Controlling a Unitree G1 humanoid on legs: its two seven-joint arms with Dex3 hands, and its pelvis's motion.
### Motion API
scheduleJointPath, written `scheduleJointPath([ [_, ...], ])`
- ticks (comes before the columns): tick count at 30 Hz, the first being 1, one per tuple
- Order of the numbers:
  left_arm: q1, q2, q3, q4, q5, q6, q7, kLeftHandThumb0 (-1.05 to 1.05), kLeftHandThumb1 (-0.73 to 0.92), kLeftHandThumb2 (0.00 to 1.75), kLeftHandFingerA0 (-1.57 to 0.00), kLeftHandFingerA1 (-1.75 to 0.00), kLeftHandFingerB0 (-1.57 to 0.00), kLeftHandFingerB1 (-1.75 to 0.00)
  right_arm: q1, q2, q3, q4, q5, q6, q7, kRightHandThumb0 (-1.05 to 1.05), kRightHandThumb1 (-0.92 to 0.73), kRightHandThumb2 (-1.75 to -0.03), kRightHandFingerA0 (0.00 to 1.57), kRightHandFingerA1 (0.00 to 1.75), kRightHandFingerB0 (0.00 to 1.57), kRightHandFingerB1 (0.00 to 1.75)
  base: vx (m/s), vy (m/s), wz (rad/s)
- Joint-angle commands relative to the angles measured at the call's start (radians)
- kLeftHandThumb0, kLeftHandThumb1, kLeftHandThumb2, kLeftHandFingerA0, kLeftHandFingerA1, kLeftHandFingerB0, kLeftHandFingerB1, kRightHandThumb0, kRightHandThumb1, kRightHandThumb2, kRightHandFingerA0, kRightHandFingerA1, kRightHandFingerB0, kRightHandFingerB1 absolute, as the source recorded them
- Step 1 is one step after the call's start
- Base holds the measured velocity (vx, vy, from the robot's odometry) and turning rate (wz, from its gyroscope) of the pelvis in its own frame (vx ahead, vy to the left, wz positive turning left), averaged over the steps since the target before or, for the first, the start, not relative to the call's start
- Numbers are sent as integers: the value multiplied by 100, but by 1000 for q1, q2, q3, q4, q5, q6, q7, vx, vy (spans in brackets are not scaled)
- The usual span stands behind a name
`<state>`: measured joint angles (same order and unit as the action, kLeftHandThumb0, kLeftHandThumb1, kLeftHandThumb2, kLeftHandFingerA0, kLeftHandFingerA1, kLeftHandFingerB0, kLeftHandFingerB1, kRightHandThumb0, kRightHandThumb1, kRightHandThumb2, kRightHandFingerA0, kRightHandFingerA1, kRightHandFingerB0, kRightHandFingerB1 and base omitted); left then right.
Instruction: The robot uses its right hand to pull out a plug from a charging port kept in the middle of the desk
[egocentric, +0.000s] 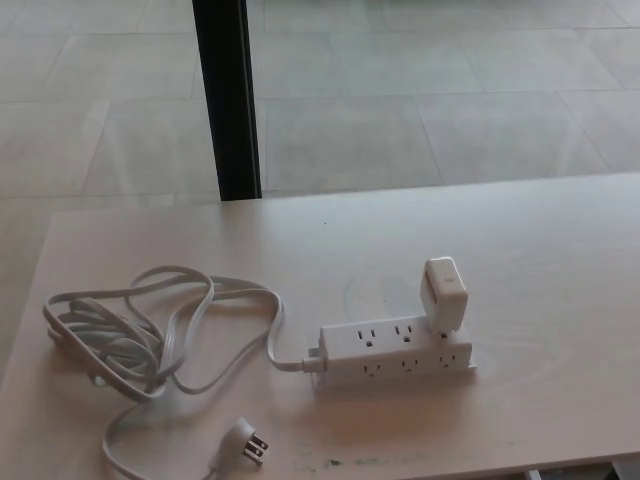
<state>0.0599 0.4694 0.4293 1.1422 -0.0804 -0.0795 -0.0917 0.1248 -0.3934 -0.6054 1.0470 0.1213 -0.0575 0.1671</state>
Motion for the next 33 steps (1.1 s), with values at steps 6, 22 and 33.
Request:
scheduleJointPath([
  [6,-24,42,80,68,-77,-45,-37,-82,78,119,-72,-64,-49,-53,-90,-131,-65,-333,120,33,53,-75,-55,-58,99,48,36,37,0,0,0],
  [22,-26,35,88,62,-95,-41,-40,-87,92,75,-78,-59,-58,-45,-546,-221,311,-936,29,317,130,-69,-58,-59,87,78,28,30,0,0,0],
  [33,-27,36,68,76,-77,-67,-40,-92,79,93,-76,-60,-53,-49,-670,-171,607,-1035,-47,398,182,-74,-44,-82,89,85,21,42,0,0,0],
])
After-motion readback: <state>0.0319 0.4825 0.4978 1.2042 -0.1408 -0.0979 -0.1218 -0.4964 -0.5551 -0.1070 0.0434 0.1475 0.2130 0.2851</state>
